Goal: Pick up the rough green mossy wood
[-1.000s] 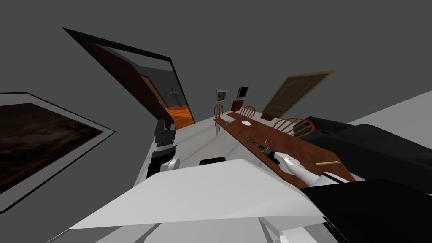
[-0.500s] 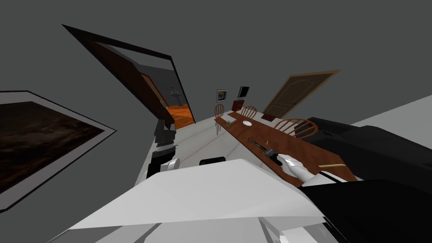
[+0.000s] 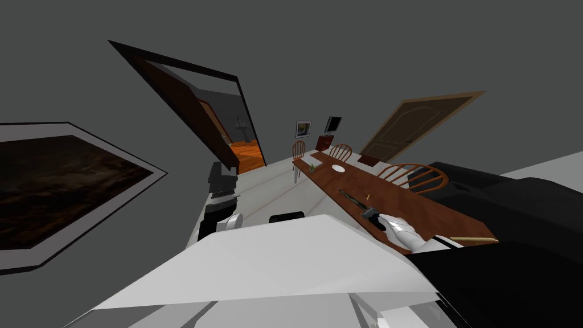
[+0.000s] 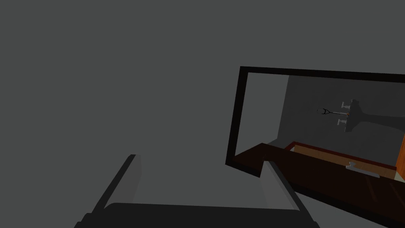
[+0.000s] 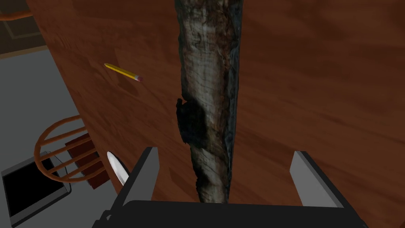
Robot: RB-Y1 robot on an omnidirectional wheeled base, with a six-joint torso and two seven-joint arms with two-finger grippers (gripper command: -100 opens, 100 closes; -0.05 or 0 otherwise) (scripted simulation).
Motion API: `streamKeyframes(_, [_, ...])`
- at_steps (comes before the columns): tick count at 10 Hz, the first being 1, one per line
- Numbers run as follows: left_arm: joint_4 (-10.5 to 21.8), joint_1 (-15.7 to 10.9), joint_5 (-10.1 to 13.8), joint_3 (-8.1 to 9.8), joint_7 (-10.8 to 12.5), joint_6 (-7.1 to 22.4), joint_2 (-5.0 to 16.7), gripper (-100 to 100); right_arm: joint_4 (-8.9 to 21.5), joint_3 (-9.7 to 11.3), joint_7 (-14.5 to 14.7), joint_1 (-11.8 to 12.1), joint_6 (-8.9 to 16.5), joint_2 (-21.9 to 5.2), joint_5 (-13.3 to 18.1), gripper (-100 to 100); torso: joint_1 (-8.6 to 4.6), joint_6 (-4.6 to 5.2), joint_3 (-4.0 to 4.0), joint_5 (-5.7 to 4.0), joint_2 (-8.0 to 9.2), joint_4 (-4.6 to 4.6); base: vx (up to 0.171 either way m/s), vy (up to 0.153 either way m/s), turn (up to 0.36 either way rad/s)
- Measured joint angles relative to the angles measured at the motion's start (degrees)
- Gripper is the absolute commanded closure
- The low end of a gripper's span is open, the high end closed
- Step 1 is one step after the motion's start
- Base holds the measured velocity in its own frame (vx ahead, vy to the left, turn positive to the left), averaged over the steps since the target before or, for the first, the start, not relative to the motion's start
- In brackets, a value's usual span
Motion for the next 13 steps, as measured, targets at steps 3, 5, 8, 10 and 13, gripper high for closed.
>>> streamKeyframes(3, [0.0,0.0,0.0,0.01,0.0,0.0,0.0,0,1.0,-0.7,1.3,-1.2,1.9,3.0,0.8,-100,-0.51,0.0,0.02,-0.12,0.04,0.01,-0.002,-0.106,0.039])
streamKeyframes(5, [0.0,0.0,0.0,0.0,0.0,0.0,0.0,0,0.9,-0.8,1.4,-1.2,2.0,3.0,0.8,100,-0.25,0.0,0.01,-0.1,0.01,0.0,0.0,-0.004,0.0])
streamKeyframes(8, [0.0,0.0,0.0,0.0,0.0,0.0,0.0,0,0.9,-0.8,1.4,-1.2,2.0,3.0,0.8,100,-0.21,0.0,0.0,-0.08,0.0,0.0,0.0,0.0,0.0])
streamKeyframes(10, [0.0,0.0,0.0,0.0,0.0,0.0,0.0,0,0.9,-0.8,1.4,-1.2,2.0,3.1,0.8,100,-0.19,0.0,0.01,-0.06,0.01,0.01,0.005,0.041,-0.036])
streamKeyframes(13, [0.0,0.0,0.0,-0.01,0.0,0.0,0.0,0,0.2,0.4,0.2,-0.6,1.2,1.2,0.2,0,0.16,0.0,0.04,0.06,0.05,0.03,-0.004,0.069,-0.027])
